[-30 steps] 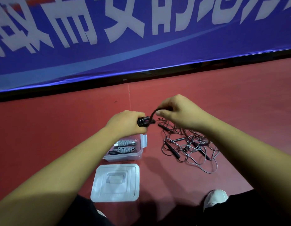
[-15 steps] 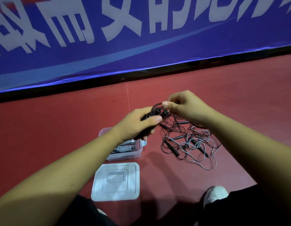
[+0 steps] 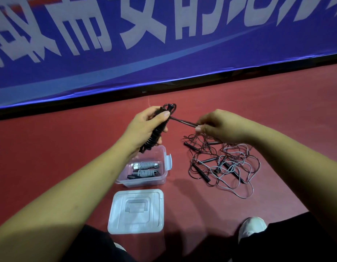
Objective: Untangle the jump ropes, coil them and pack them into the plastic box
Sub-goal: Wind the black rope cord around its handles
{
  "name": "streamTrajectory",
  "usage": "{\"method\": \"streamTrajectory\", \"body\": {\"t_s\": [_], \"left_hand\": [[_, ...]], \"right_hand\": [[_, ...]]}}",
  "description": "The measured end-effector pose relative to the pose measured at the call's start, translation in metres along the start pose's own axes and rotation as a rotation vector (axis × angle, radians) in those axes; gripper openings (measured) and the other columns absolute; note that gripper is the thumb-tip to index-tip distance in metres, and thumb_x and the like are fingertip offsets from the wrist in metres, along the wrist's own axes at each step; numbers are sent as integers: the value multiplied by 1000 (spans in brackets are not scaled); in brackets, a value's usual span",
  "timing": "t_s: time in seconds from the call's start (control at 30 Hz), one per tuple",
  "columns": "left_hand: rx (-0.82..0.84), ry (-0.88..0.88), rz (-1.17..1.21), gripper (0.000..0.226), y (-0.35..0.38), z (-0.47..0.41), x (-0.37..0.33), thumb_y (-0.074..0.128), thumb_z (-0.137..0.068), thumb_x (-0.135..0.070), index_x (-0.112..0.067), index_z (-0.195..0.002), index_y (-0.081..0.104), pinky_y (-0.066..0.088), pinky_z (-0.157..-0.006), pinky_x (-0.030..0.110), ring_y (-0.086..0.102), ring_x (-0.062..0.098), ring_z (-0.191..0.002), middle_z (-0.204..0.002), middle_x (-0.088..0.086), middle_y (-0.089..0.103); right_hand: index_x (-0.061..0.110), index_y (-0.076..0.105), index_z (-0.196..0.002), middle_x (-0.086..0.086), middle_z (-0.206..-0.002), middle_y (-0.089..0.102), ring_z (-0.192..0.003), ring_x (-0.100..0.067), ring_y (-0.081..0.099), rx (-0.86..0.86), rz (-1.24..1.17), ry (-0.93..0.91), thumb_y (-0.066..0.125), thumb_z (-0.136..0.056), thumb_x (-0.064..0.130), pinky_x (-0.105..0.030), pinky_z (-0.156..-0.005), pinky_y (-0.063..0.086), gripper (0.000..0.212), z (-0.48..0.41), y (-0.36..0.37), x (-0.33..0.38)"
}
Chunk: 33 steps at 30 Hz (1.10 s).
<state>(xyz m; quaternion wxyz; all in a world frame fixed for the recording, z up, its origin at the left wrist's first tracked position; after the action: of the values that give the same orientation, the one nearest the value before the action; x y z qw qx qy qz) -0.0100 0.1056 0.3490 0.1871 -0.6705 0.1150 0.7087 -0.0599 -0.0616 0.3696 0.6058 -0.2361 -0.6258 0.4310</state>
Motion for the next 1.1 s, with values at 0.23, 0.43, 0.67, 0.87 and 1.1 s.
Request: {"method": "streamTrajectory", "body": {"t_s": [0.23, 0.43, 0.67, 0.87, 1.1], "left_hand": [[-148, 153, -749, 33, -17, -10, 0, 74, -77, -53, -41, -106, 64, 52, -70, 32, 65, 15, -79, -87, -13, 70], [-111, 241, -1287, 34, 20, 2, 2, 62, -83, -59, -46, -113, 56, 44, -67, 32, 67, 28, -92, -98, -4, 72], [264, 283, -1184, 43, 63, 21, 11, 59, -71, -79, -37, -76, 58, 44, -58, 34, 57, 18, -62, -61, -2, 59], [165, 229, -371, 31, 54, 28, -6, 71, -72, -51, -26, -90, 67, 54, -48, 33, 58, 15, -47, -56, -4, 59], [258, 138, 152, 35, 55, 29, -4, 70, -78, -38, -16, -101, 55, 44, -41, 24, 49, 22, -41, -59, 10, 55]], "right_hand": [[20, 59, -73, 5, -56, 47, -52, -6, 43, 0, 144, -112, 51, -101, 28, -27, -53, 28, 29, -3, 15, 36], [11, 63, -73, -6, -60, 54, -55, -21, 43, -3, 174, -219, 62, -93, 26, -33, -53, 32, 25, 0, 20, 60], [13, 75, -83, 3, -63, 61, -55, -13, 50, -156, 36, -227, 66, -93, 33, -23, -53, 36, 24, 6, -4, 44], [7, 72, -79, -4, -50, 48, -44, -12, 33, -202, -346, -101, 70, -88, 38, -21, -42, 27, 32, 1, -20, 23], [-1, 67, -86, 2, -51, 46, -49, -15, 31, -143, -614, -46, 75, -83, 30, -27, -48, 22, 31, -4, -15, 7]]}}
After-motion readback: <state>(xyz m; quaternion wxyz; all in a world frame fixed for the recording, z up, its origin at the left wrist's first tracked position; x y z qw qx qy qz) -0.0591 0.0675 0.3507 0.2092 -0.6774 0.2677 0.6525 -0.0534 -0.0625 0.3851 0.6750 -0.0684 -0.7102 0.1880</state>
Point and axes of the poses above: each hand's wrist, its own z-axis away from the middle knuckle, its own y-axis out of the palm, x = y × z, the point moved 10 cm from there along -z, towards the middle knuckle
